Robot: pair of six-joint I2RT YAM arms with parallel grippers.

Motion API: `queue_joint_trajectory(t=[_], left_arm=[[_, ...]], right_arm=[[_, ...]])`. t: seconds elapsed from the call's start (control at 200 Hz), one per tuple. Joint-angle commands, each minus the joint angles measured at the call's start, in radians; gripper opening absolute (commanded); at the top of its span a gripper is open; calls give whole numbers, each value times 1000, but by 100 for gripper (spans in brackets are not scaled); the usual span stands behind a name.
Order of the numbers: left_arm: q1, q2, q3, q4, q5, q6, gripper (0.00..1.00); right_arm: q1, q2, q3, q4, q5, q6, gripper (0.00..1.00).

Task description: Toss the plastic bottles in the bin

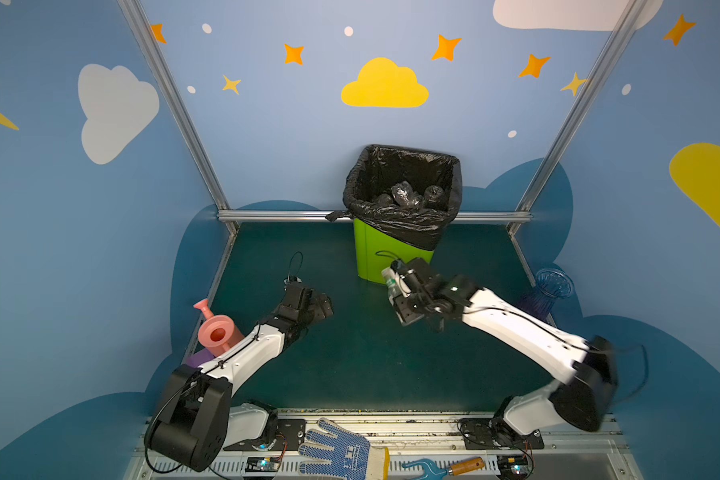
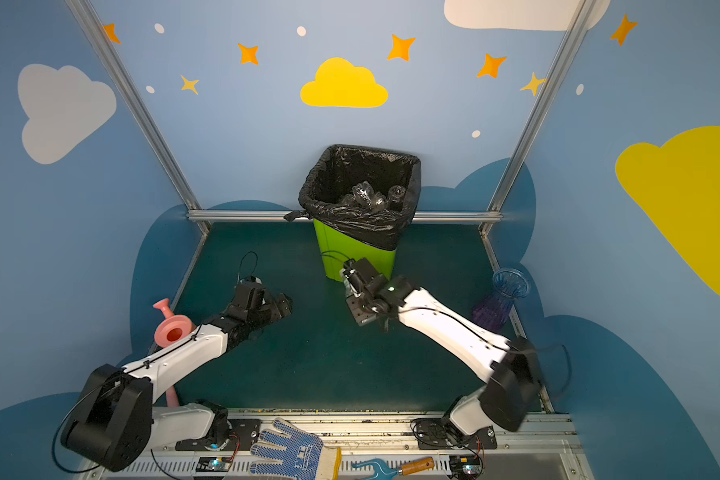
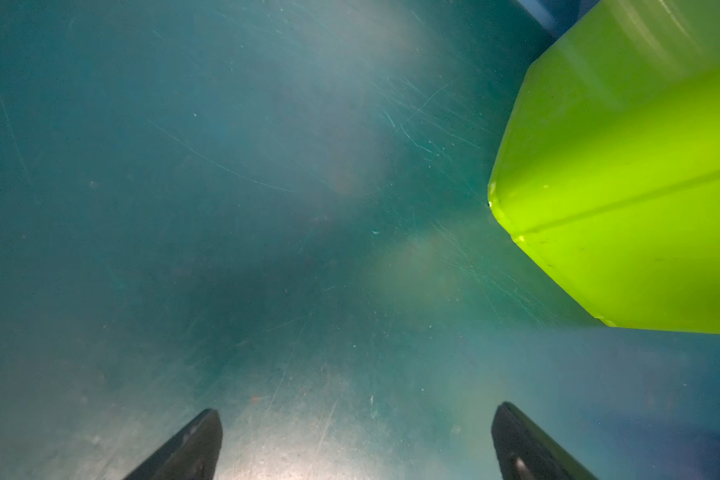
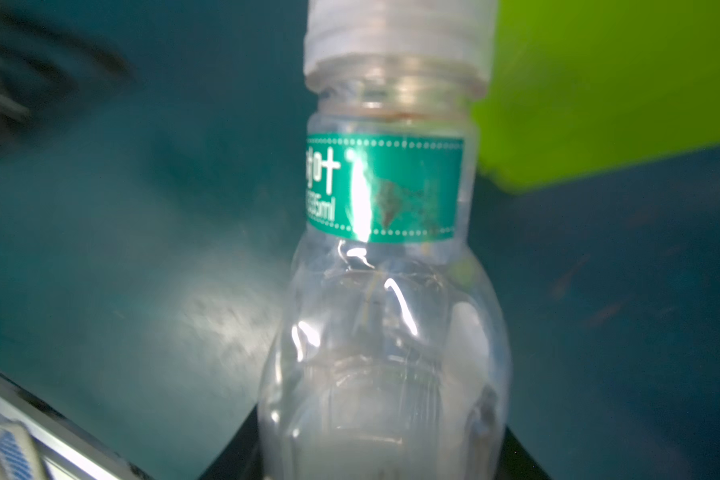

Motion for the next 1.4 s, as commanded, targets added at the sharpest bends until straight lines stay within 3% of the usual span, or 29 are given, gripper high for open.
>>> queue_joint_trajectory(t=[0.0, 0.21, 0.305, 0.411, 0.496, 0.591, 0.666, 0.736, 0.816, 0.866, 0.996, 1.156, 1.392], left_arm=[[8, 15, 5, -5, -35, 18, 100], [13, 18, 15, -2, -58, 21, 100], [12, 27, 21, 0, -56, 14, 100], [12, 38, 25, 3, -45, 3, 100], [13, 45, 24, 7, -35, -3, 100], [12, 48, 26, 11, -25, -17, 100], [12, 42, 26, 14, -7, -22, 100], [12, 33, 26, 6, -6, -18, 100], [12, 13, 19, -15, -23, -9, 100], [13, -2, 1, -13, -32, -6, 100], [13, -11, -35, 0, -42, -6, 100], [13, 6, -28, -6, -51, -4, 100], [13, -29, -29, 15, -122, 20, 100]], right_arm=[[20, -203, 28, 180, 72, -115, 39], [44, -472, 39, 534, 97, -324, 38], [35, -472, 55, 663, 124, -428, 40], [-19, -387, 100, 736, 137, -460, 44], [-156, -260, 201, 657, -1, -346, 46], [-337, -42, 368, 527, -259, -142, 49], [-387, 182, 609, 347, -425, -85, 53], [-369, 374, 869, 116, -449, -137, 67], [-384, 457, 1030, -12, -331, -102, 82], [-404, 413, 971, 52, -311, -69, 88], [-412, 183, 630, 371, -255, -65, 96], [-444, -2, 420, 472, -162, -66, 96], [-535, -254, -4, 671, -152, -110, 98]])
